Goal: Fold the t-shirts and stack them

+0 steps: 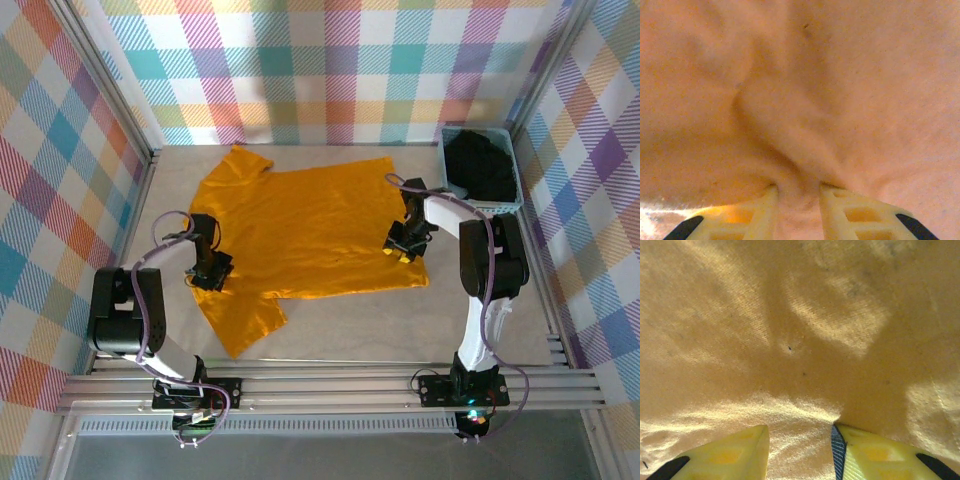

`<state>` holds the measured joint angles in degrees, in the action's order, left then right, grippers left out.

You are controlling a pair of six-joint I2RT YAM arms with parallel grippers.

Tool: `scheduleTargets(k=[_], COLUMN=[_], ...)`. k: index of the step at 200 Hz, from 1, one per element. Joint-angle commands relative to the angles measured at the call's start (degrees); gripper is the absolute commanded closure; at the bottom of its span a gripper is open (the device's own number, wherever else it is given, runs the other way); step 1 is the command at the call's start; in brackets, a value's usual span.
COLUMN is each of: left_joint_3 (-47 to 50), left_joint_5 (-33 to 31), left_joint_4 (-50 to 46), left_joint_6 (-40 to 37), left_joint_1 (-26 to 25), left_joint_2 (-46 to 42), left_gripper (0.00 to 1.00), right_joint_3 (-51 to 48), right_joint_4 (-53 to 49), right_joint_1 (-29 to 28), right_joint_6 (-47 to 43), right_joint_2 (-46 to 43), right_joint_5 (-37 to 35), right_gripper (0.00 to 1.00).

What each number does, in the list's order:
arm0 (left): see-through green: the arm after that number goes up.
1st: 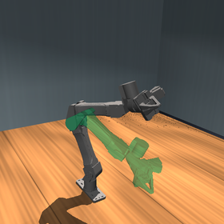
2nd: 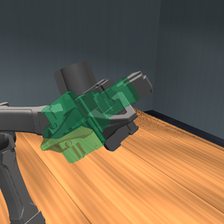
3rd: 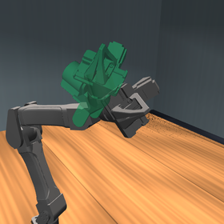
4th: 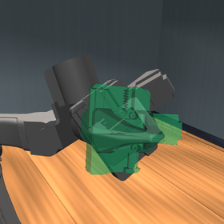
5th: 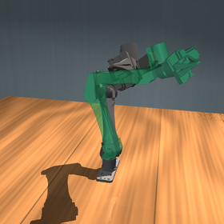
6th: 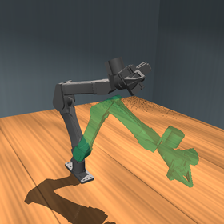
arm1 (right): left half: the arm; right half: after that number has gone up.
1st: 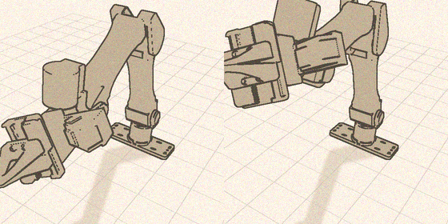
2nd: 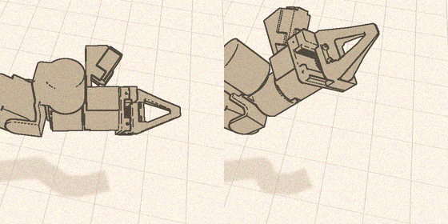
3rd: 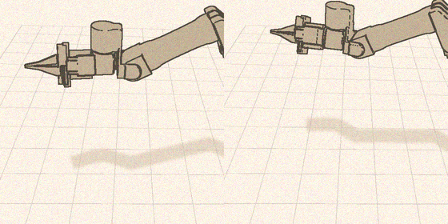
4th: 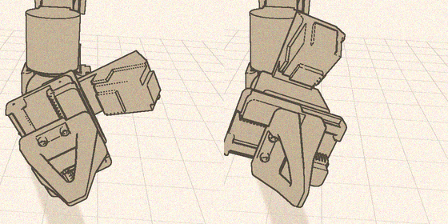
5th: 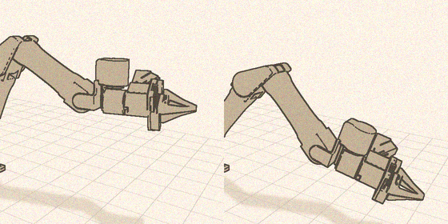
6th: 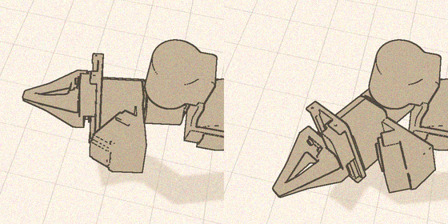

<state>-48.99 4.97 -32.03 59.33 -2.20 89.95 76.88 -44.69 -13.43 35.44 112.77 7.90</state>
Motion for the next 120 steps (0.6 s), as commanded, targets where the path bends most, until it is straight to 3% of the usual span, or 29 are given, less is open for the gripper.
scheduleTargets(k=[1, 36, 64, 94, 120], left_joint_3=[-4.46, -14.78, -21.21, -15.60, -5.13], left_joint_5=[-1.47, -1.38, -2.53, -4.00, -4.18], left_joint_4=[-4.66, -7.22, -12.50, -21.03, -30.37], left_joint_6=[1.06, -2.12, -4.09, -3.43, -2.83], left_joint_1=[-0.75, -0.70, -0.79, -1.19, -5.34], left_joint_2=[-1.41, 1.88, 6.64, 0.42, -8.95], left_gripper=[0.67, 0.63, 0.64, 0.75, 0.79], right_joint_3=[1.53, -0.02, -1.81, -2.89, -6.99], right_joint_4=[-3.79, -4.52, 1.26, 1.22, 0.22], right_joint_1=[0.42, 0.69, 0.77, 0.67, 0.71], right_joint_6=[-0.54, 0.27, -1.04, -2.99, -2.33], right_joint_2=[-0.74, -5.84, -9.95, -12.59, -17.69], right_joint_5=[-3.52, -5.92, -2.32, -0.43, 0.66], right_gripper=[0.60, 0.59, 0.57, 0.59, 0.61])
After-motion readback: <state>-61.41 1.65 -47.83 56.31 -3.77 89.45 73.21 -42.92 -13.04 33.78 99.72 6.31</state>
